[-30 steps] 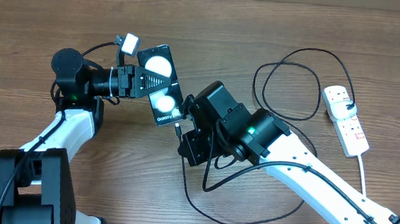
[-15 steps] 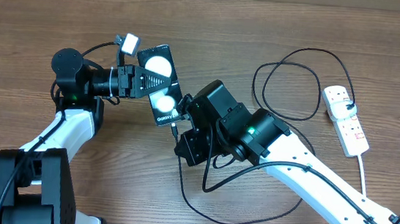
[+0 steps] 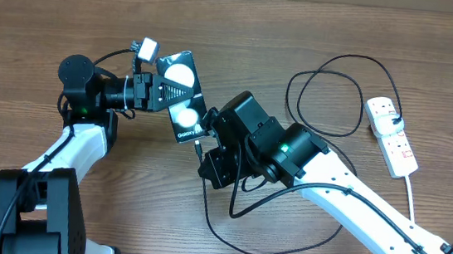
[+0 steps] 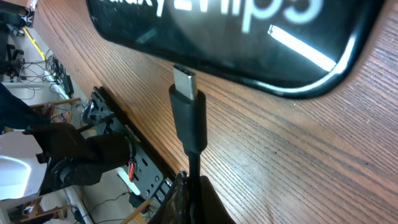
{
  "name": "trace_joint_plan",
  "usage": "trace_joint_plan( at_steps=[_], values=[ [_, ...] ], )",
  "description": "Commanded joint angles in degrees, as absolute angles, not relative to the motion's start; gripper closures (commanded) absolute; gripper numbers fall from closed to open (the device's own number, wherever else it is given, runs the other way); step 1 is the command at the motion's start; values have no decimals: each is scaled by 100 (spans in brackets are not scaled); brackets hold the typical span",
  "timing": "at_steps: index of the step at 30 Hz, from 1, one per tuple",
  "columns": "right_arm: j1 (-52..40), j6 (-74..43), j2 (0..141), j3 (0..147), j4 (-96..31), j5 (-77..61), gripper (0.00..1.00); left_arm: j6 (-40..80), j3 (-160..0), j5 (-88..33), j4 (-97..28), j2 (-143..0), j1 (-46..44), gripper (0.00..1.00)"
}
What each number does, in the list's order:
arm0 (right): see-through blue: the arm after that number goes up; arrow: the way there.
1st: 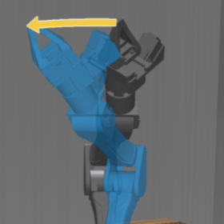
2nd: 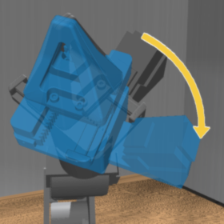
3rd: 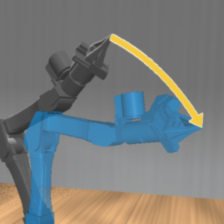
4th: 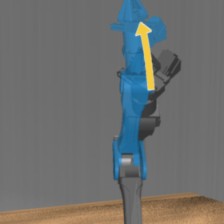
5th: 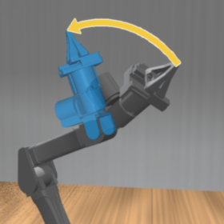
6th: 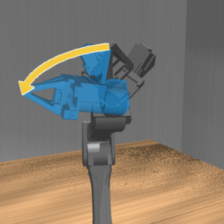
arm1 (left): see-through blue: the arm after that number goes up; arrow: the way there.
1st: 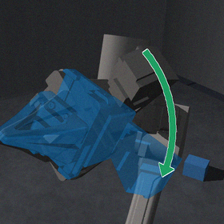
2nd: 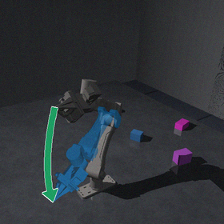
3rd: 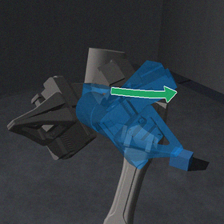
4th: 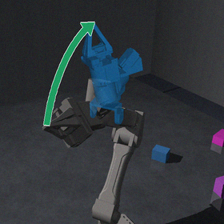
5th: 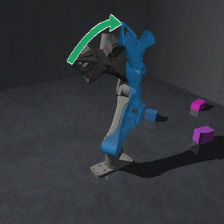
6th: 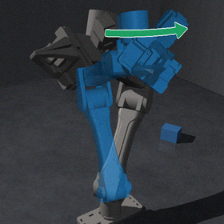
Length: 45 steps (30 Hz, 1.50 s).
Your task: Plug charger to phone and switch on socket
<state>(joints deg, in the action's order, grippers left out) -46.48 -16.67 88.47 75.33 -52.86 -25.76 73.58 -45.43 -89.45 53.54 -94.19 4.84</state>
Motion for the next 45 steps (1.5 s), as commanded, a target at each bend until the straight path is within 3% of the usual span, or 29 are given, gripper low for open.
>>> trace_joint_plan(
  at_steps=[1, 36, 45],
  values=[
    [-4611, -1649, 8862, 7736, -5207, -2670, 96, 7459, -4711, -9048, 5382, -9408, 436, 96],
    [-4530, -1619, 8873, 7734, -5098, -2851, 96, 7330, -4711, -9050, 5389, -9408, 436, 96],
    [-4329, -1140, 8873, 7734, -5041, -3122, 96, 7175, -4711, -9052, 5474, -9408, 436, 96]
  ],
)
